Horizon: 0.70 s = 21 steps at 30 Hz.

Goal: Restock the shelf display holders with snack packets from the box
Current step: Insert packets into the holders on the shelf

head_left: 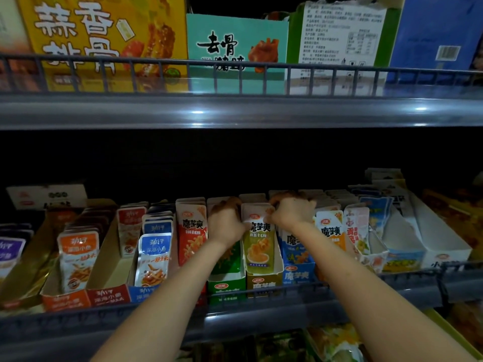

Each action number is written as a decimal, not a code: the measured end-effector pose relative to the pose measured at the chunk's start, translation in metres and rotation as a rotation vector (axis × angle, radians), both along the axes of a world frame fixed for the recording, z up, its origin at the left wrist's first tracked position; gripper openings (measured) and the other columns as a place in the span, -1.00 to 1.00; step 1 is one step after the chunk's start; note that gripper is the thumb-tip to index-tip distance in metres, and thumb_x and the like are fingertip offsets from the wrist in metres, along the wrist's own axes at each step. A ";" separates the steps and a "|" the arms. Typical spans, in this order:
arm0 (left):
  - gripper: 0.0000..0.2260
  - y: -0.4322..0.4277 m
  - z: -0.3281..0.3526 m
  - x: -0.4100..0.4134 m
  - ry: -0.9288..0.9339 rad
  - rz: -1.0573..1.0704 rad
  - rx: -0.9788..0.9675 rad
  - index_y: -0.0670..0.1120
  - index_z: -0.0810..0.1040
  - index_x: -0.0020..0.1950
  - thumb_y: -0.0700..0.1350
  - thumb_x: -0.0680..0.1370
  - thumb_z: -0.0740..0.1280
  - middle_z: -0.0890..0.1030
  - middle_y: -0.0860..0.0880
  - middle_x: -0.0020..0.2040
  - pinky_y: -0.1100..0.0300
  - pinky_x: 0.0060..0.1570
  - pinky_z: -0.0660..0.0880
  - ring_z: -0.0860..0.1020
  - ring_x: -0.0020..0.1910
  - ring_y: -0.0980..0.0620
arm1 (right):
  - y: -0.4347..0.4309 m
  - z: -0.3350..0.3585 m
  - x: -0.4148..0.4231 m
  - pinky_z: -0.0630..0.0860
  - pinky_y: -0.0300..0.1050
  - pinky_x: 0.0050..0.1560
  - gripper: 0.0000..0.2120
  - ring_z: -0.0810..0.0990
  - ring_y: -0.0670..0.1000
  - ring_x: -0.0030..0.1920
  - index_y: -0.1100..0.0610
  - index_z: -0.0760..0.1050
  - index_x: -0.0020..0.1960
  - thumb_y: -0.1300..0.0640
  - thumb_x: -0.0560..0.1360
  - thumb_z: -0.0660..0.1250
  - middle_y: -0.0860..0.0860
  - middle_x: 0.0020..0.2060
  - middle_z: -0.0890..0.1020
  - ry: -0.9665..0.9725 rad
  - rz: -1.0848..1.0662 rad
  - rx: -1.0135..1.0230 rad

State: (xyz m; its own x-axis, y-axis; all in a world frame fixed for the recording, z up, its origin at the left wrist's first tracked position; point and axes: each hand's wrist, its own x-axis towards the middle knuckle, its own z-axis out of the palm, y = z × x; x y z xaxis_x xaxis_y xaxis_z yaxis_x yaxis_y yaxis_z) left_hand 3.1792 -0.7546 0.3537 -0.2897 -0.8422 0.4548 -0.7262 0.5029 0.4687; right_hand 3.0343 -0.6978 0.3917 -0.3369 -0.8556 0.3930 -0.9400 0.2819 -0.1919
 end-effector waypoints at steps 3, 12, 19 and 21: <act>-0.51 0.002 0.003 0.000 0.027 0.011 -0.006 -0.04 0.41 0.28 0.05 0.43 0.47 0.55 -0.07 0.15 0.18 -0.08 0.41 0.53 0.11 -0.09 | 0.003 0.001 -0.001 0.23 -0.04 0.18 -0.72 0.46 0.10 0.19 -0.15 0.51 0.17 -0.13 0.48 0.33 0.01 0.09 0.59 -0.018 0.014 -0.042; -0.64 0.036 0.018 0.015 0.092 -0.006 0.049 -0.10 0.49 0.18 0.01 0.46 0.45 0.59 -0.09 0.05 0.20 -0.16 0.39 0.56 0.02 -0.07 | 0.041 0.015 0.002 0.19 -0.03 0.18 -0.67 0.40 0.10 0.25 -0.10 0.52 0.22 -0.15 0.50 0.32 -0.01 0.15 0.57 -0.071 0.094 -0.160; -0.83 0.113 -0.003 0.055 0.266 -0.169 0.136 -0.01 0.54 0.02 -0.12 0.47 0.44 0.55 0.07 -0.09 0.06 -0.09 0.54 0.54 -0.11 0.03 | 0.146 -0.016 0.017 0.37 0.10 0.21 -0.76 0.51 0.09 0.16 -0.01 0.61 0.07 -0.07 0.44 0.43 -0.01 0.09 0.62 -0.237 0.269 -0.268; -0.87 0.140 -0.021 0.069 0.297 -0.209 0.170 -0.03 0.55 -0.04 -0.17 0.46 0.44 0.55 0.05 -0.17 0.12 -0.12 0.52 0.54 -0.17 0.04 | 0.180 -0.042 0.022 0.38 0.10 0.18 -0.78 0.52 0.06 0.13 -0.02 0.61 0.04 -0.05 0.42 0.45 -0.04 0.05 0.63 -0.280 0.297 -0.214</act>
